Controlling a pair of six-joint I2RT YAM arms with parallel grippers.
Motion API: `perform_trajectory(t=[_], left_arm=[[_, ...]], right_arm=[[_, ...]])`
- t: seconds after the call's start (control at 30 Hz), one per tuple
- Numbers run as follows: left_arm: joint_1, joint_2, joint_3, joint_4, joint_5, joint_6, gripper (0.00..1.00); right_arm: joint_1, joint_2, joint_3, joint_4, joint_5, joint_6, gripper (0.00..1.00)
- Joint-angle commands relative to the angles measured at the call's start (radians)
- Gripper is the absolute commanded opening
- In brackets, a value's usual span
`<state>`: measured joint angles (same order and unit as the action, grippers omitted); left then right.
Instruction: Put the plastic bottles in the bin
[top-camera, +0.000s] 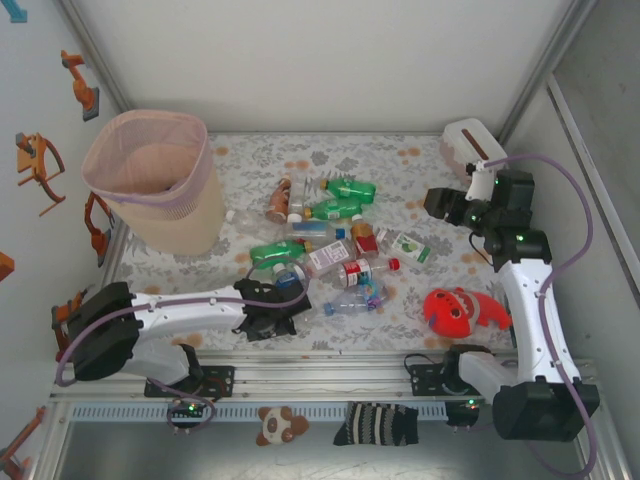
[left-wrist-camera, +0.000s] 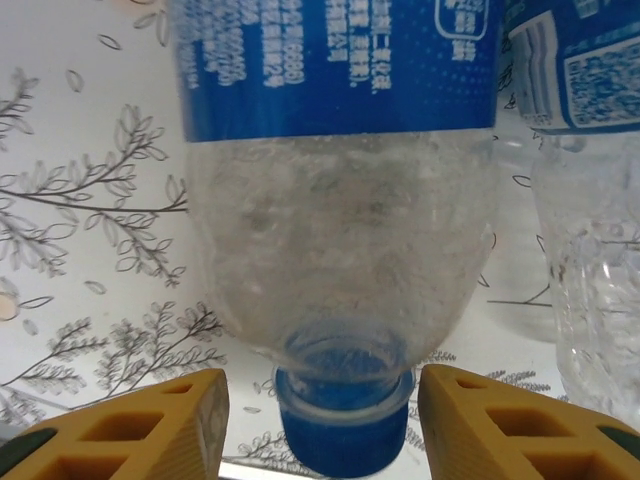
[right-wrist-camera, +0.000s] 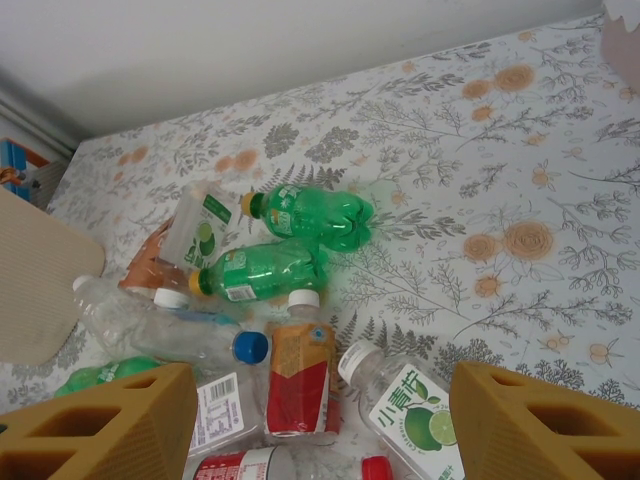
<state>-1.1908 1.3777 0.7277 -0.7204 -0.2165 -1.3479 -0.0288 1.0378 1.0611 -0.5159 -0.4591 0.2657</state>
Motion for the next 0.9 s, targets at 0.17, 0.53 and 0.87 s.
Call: perform_trajectory(t=[0.17,0.53,0.87], left_arm=[[0.022,0.060,-0.004,0.076,0.064,0.077,0.47],[0.022,0.082,0.012,0.052,0.059,0.079,0.38],[0.012,0.070,0.020,0.025,0.033,0.067,0.29]], right_arm=[[0.007,-0.004,0.012,-0.005,0.005,-0.010,0.67],[0.009,-0.008,0.009,-0.011,0.010,-0.014,0.67],[0.011,-0.012,0.009,-0.013,0.011,-0.016,0.67]])
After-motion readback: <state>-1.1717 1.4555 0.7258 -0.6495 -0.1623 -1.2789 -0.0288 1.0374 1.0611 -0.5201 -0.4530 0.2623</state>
